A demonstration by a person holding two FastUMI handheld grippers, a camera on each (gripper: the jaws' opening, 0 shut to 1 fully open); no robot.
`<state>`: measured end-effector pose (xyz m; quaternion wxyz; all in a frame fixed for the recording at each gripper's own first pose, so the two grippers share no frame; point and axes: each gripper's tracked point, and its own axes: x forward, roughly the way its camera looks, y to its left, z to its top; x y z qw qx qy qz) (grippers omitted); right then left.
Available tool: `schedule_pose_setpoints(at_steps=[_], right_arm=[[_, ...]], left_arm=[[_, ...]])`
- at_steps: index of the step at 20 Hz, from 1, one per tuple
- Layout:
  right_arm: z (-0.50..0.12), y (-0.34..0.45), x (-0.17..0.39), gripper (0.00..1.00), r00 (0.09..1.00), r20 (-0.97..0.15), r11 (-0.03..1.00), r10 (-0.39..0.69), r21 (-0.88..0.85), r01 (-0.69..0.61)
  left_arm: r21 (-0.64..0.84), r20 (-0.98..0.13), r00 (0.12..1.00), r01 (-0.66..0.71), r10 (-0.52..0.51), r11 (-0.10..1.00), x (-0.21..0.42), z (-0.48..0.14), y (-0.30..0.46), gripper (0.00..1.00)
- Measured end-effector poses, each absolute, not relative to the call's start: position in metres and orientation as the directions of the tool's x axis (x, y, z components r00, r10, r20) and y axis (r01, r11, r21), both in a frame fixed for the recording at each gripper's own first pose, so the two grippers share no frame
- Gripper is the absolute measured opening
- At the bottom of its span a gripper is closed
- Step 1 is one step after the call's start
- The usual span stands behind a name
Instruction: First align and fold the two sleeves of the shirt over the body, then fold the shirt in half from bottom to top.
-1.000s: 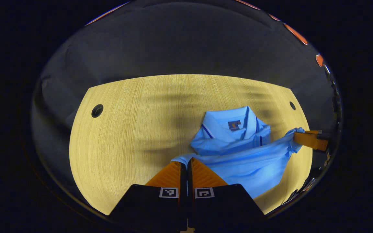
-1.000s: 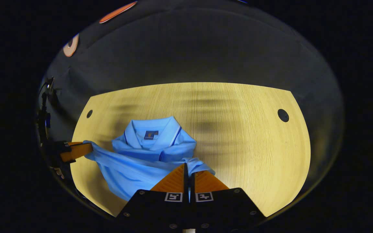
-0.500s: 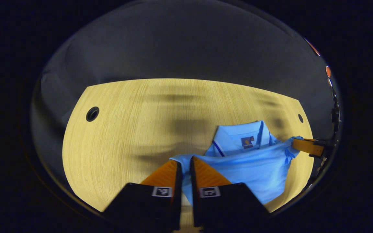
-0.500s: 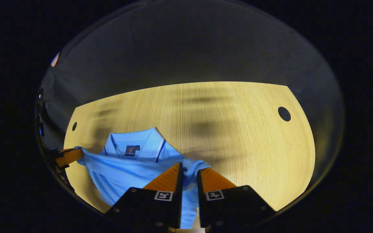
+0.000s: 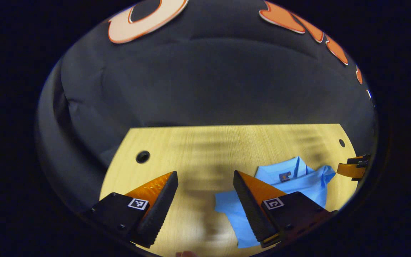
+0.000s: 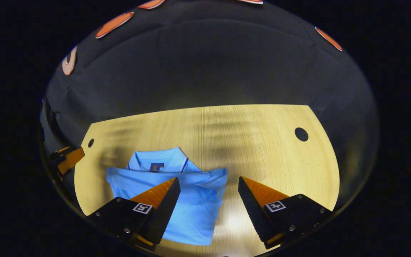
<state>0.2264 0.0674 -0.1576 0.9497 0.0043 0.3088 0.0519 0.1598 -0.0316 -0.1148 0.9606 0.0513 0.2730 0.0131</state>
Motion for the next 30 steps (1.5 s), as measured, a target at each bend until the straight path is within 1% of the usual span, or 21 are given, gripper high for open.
schedule_pose_setpoints(at_steps=[3, 7, 10, 13, 15, 17, 21, 25, 30], right_arm=[[-0.120, 0.071, 0.203, 0.99, 0.859, -0.498, 0.993, 0.120, 0.054, -0.107], [-0.075, 0.074, 0.164, 0.99, 0.925, -0.356, 0.991, 0.136, 0.056, -0.124], [-0.056, 0.070, 0.128, 0.99, 0.953, -0.276, 0.992, 0.124, 0.038, -0.118], [-0.044, 0.076, 0.090, 0.99, 0.964, -0.221, 0.988, 0.147, 0.074, -0.134], [-0.047, 0.072, 0.072, 0.99, 0.972, -0.194, 0.990, 0.133, 0.066, -0.123], [-0.051, 0.069, 0.056, 0.99, 0.976, -0.185, 0.992, 0.113, 0.069, -0.102], [-0.057, 0.067, 0.020, 0.99, 0.985, -0.157, 0.991, 0.076, 0.121, -0.057], [-0.068, 0.071, -0.010, 0.99, 0.986, -0.162, 0.990, 0.032, 0.139, -0.009], [-0.071, 0.070, -0.036, 0.99, 0.986, -0.166, 0.989, -0.003, 0.145, 0.027]], left_arm=[[0.088, -0.434, 0.900, -0.008, 0.046, 0.996, 0.139, -0.067, -0.031, 1.00], [0.036, -0.338, 0.941, 0.007, 0.005, 0.999, 0.096, -0.014, -0.028, 1.00], [0.031, -0.279, 0.960, -0.008, 0.016, 0.999, 0.058, 0.005, -0.015, 1.00], [0.037, -0.196, 0.980, -0.032, 0.039, 0.999, 0.016, 0.021, 0.006, 1.00], [0.056, -0.129, 0.990, -0.042, 0.049, 0.998, -0.007, 0.036, 0.021, 1.00], [0.052, -0.094, 0.995, -0.027, 0.032, 0.998, -0.022, 0.041, 0.028, 1.00], [0.056, -0.074, 0.997, 0.012, -0.008, 0.998, -0.046, 0.040, 0.034, 1.00], [0.068, -0.057, 0.997, 0.056, -0.052, 0.996, -0.065, 0.039, 0.029, 1.00], [0.096, -0.027, 0.992, 0.122, -0.120, 0.988, -0.072, 0.047, 0.010, 1.00]])
